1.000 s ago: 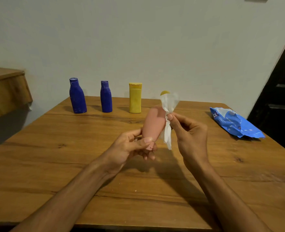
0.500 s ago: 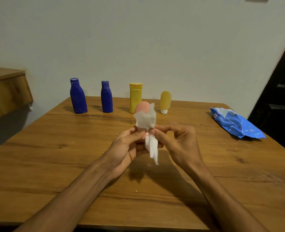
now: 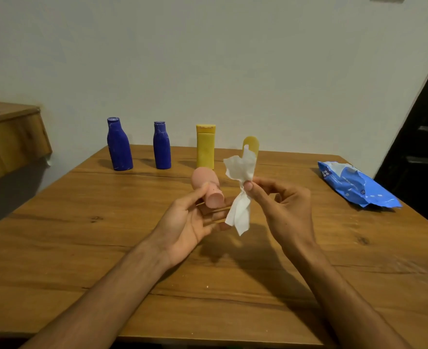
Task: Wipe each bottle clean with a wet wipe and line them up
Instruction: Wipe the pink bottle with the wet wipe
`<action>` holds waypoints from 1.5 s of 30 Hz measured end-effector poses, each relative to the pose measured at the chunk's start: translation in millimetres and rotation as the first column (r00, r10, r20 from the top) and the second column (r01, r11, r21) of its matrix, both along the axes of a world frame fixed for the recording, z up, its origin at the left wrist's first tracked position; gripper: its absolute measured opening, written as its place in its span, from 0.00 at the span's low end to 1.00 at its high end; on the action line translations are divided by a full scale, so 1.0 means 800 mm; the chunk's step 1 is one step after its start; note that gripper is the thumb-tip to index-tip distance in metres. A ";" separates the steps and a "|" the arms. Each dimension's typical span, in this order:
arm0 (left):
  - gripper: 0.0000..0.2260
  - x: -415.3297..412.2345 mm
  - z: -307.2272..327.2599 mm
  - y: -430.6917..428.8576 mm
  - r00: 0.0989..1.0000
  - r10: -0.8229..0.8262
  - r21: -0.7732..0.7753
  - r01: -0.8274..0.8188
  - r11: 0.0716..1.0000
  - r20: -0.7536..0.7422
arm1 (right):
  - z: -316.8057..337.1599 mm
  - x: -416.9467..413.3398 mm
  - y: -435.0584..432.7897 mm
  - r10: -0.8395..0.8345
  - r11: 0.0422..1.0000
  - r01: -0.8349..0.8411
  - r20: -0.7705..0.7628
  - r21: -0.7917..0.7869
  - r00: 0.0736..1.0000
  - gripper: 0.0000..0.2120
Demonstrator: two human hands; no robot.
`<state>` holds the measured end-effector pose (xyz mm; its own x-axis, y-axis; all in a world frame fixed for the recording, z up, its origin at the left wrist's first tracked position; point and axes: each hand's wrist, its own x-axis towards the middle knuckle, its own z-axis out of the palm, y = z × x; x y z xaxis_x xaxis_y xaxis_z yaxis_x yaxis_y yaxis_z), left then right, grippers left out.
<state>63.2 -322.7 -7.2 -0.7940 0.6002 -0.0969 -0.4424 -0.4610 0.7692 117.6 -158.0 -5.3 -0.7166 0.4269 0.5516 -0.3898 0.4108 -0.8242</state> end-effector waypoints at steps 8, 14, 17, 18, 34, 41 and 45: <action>0.19 -0.003 -0.004 0.000 0.998 0.056 -0.038 -0.055 0.998 0.032 | -0.001 0.004 -0.013 0.007 0.968 0.016 -0.088 0.250 0.996 0.08; 0.12 0.005 0.000 -0.001 0.979 0.152 -0.007 -0.153 0.988 0.133 | -0.013 0.000 -0.015 0.055 0.823 0.038 -0.146 0.566 0.988 0.10; 0.08 0.012 0.006 0.001 0.956 0.169 0.047 -0.185 0.982 0.240 | -0.017 -0.004 -0.016 0.078 0.699 0.070 -0.173 0.712 0.982 0.11; 0.08 0.013 0.007 0.001 0.956 0.159 0.051 -0.177 0.983 0.246 | -0.018 -0.005 -0.017 0.079 0.665 0.090 -0.190 0.741 0.979 0.10; 0.10 0.012 0.010 0.005 0.983 0.170 -0.058 -0.167 0.984 0.064 | -0.013 -0.004 -0.014 -0.010 0.669 0.260 -0.342 0.696 0.940 0.13; 0.14 0.012 0.012 0.002 0.984 0.175 -0.135 -0.169 0.976 0.038 | -0.015 -0.006 -0.012 -0.005 0.676 0.197 -0.263 0.710 0.965 0.14; 0.08 0.013 0.010 0.005 0.982 0.181 -0.134 -0.174 0.976 0.046 | -0.015 -0.006 -0.014 0.019 0.689 0.207 -0.303 0.695 0.953 0.12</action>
